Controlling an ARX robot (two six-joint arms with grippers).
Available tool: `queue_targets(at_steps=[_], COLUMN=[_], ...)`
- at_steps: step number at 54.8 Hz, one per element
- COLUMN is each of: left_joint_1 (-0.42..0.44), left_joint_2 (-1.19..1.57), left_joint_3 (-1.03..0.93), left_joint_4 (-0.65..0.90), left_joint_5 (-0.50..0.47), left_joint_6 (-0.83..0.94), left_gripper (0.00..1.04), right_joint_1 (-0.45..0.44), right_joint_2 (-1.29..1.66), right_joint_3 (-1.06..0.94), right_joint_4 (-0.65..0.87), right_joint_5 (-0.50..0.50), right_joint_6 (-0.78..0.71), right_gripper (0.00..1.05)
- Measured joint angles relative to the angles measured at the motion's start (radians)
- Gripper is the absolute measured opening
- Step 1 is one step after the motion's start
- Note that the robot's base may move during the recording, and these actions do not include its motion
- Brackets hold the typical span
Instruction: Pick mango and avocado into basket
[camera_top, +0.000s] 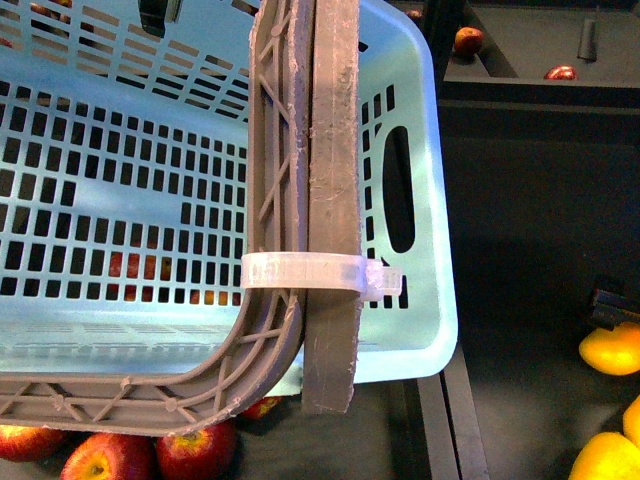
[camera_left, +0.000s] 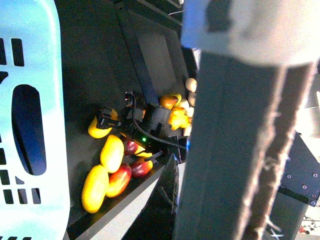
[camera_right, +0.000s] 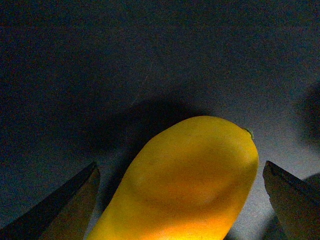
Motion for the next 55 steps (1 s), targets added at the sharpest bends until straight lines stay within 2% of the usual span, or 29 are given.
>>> queue_targets(at_steps=[21,51,55], left_joint_1=[0.000,0.000,0.000], left_joint_2=[0.000,0.000,0.000], left_joint_3=[0.000,0.000,0.000], left_joint_4=[0.000,0.000,0.000], left_joint_5=[0.000,0.000,-0.001], left_joint_6=[0.000,0.000,0.000], left_gripper=[0.07,0.07,0.07], right_joint_1=[0.017,0.026,0.026], right_joint_2=[0.027,0.016,0.008], right_joint_3=[0.040,-0.016,-0.029], right_joint_4=[-0.109,-0.074,-0.070], right_joint_5=[0.055,0.053,0.052], right_joint_6=[0.215,0.270,0.272], right_gripper=[0.97,0.97,0.92])
